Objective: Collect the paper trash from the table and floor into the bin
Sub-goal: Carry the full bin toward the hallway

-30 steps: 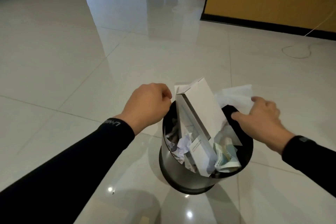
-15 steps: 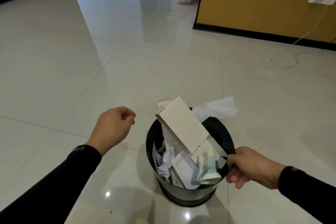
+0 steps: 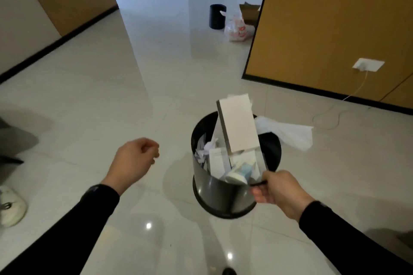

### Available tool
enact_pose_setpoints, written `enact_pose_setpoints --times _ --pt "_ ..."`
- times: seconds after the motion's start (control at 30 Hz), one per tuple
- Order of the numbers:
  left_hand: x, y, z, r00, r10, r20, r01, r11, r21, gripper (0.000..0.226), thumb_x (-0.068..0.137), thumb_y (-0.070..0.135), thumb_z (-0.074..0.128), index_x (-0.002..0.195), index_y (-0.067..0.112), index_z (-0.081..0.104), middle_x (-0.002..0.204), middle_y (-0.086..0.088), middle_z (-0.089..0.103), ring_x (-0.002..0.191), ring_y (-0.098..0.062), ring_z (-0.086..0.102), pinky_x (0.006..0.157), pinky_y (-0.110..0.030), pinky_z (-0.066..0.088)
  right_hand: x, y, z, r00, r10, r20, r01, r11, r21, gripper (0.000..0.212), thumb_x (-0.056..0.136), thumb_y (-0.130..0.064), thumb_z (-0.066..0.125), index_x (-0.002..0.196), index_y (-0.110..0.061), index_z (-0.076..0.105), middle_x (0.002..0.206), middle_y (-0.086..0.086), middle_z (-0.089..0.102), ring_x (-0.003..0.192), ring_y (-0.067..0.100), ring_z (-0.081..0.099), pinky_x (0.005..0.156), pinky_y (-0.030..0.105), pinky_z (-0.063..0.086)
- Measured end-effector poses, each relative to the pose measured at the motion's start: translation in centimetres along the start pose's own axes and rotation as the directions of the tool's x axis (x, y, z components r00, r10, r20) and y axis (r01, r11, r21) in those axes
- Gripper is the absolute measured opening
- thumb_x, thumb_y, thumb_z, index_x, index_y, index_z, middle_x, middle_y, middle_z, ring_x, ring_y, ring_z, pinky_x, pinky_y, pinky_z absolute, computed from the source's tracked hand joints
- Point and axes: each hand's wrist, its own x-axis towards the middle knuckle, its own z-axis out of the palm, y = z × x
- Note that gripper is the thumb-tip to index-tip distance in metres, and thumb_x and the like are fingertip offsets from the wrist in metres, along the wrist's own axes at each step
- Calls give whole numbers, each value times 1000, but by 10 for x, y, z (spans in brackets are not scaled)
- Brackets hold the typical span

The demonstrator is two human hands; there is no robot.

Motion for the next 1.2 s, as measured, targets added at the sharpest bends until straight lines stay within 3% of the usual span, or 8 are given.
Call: enact_pose_setpoints --times 0.17,0.27,0.37,0.47,0.77,0.97,1.1,1.2 --pt "-19 84 -105 997 3 -81 -14 990 -138 13 87 13 53 86 10 66 78 -6 70 66 -21 62 71 -34 49 -77 -104 17 998 -51 21 49 994 96 35 95 -3 32 121 13 48 36 8 60 31 14 59 33 21 48" --pt "-18 108 -154 994 -6 -106 -20 970 -242 14 87 10 52 85 9 66 79 -8 68 66 -20 59 64 -31 47 -105 -151 34 993 -115 9 113 987 113 35 96 -3 30 121 13 49 40 12 60 29 13 58 32 20 48" --pt "-15 115 -186 992 -4 -126 -36 948 -316 15 87 7 51 84 10 65 77 -7 67 64 -19 58 60 -28 46 -117 -181 53 986 -164 9 162 979 121 35 95 -2 29 122 12 47 60 20 59 28 13 57 31 20 48" --pt "-8 111 -200 993 -13 -119 -31 932 -362 14 87 7 50 87 9 65 77 -6 67 64 -18 57 61 -27 46 -113 -206 72 984 -176 6 174 975 138 35 95 -2 29 123 10 45 45 15 63 28 13 58 30 20 48" --pt "127 106 -215 991 -44 -126 -2 940 -342 14 88 6 51 87 7 65 77 -8 67 62 -18 56 59 -26 45 6 -288 122 991 -129 44 118 974 194 20 96 -2 28 105 6 44 36 12 60 29 14 59 29 20 46" --pt "272 147 -235 984 -74 -160 18 945 -326 15 87 5 50 88 6 65 76 -7 66 61 -17 55 59 -26 44 110 -405 169 986 -153 65 136 968 211 24 98 -4 30 116 3 45 72 22 58 33 17 62 31 24 50" --pt "365 178 -254 981 -64 -183 2 947 -320 15 88 6 51 88 5 66 77 -8 68 64 -19 57 59 -26 45 164 -497 194 977 -197 85 174 961 216 35 99 -8 30 127 10 43 72 22 56 57 27 60 32 25 50" --pt "440 203 -265 982 -39 -183 -22 947 -319 14 88 6 52 89 5 66 79 -10 69 65 -20 58 59 -27 46 202 -562 209 970 -236 57 220 954 202 32 99 -11 33 121 8 47 70 22 57 58 26 58 33 24 51"
